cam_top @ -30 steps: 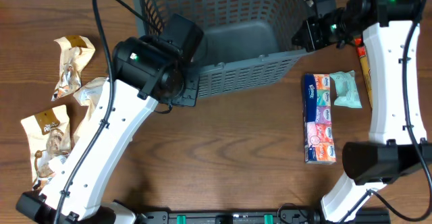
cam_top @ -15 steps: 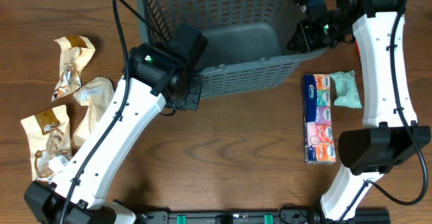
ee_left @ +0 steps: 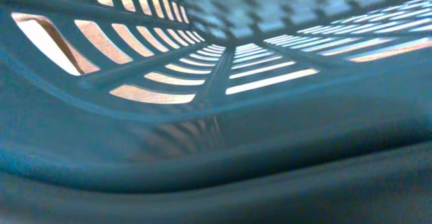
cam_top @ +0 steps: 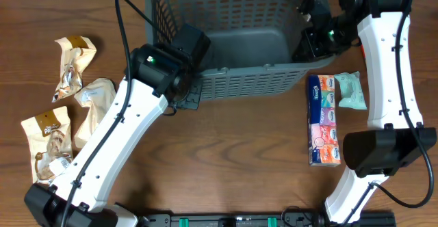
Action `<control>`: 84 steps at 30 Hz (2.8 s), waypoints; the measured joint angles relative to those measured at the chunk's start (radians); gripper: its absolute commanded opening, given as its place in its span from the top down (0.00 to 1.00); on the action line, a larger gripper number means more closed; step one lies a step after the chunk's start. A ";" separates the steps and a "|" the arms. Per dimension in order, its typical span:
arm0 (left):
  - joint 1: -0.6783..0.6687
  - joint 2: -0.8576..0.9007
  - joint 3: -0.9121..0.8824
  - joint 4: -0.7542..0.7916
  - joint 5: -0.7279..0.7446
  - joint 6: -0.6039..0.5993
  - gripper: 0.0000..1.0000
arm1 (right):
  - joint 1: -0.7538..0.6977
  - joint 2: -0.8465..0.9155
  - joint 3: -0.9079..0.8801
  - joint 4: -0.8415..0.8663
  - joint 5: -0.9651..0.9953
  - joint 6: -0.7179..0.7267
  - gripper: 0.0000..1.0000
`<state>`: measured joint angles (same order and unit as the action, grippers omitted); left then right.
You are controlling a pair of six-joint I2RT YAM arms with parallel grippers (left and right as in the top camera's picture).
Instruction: Pack container
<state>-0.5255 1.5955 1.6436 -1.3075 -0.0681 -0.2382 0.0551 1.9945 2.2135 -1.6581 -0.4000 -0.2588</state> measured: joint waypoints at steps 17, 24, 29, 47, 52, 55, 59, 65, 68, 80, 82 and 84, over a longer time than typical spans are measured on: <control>0.000 0.000 0.000 0.033 -0.046 0.008 0.94 | 0.069 0.000 0.000 -0.032 0.008 0.000 0.99; 0.000 0.000 0.000 0.032 -0.056 0.008 0.94 | 0.076 0.000 0.000 -0.031 0.008 0.000 0.98; 0.000 0.000 0.000 0.031 -0.064 0.009 0.94 | 0.076 0.000 0.000 0.000 0.013 0.000 0.94; 0.000 -0.011 0.000 0.029 -0.067 0.024 0.53 | 0.074 0.000 0.000 0.157 0.077 -0.014 0.58; 0.000 -0.065 0.000 0.029 -0.067 0.027 0.46 | 0.074 0.002 0.019 0.182 0.079 -0.014 0.50; 0.000 -0.119 0.000 0.029 -0.067 0.026 0.45 | 0.074 0.004 0.062 0.197 0.080 -0.012 0.41; 0.000 -0.190 0.000 0.029 -0.067 0.027 0.37 | 0.074 0.004 0.159 0.208 0.080 -0.013 0.30; 0.002 -0.284 0.000 0.030 -0.089 0.028 0.09 | 0.072 0.004 0.357 0.212 0.080 -0.005 0.23; 0.024 -0.329 0.000 0.032 -0.125 0.016 0.07 | 0.061 0.000 0.448 0.213 0.132 0.054 0.20; 0.329 -0.383 0.000 0.032 -0.155 0.007 0.01 | -0.237 -0.066 0.491 0.040 0.507 0.356 0.16; 0.353 -0.372 0.000 0.032 -0.141 0.017 0.00 | -0.283 -0.067 0.491 0.016 0.504 0.370 0.16; 0.371 -0.356 0.000 0.032 -0.136 0.031 0.00 | -0.328 -0.066 0.491 -0.014 0.473 0.370 0.16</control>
<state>-0.1543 1.2392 1.6432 -1.2758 -0.2039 -0.2073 -0.2726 1.9282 2.7045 -1.6718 0.0734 0.1108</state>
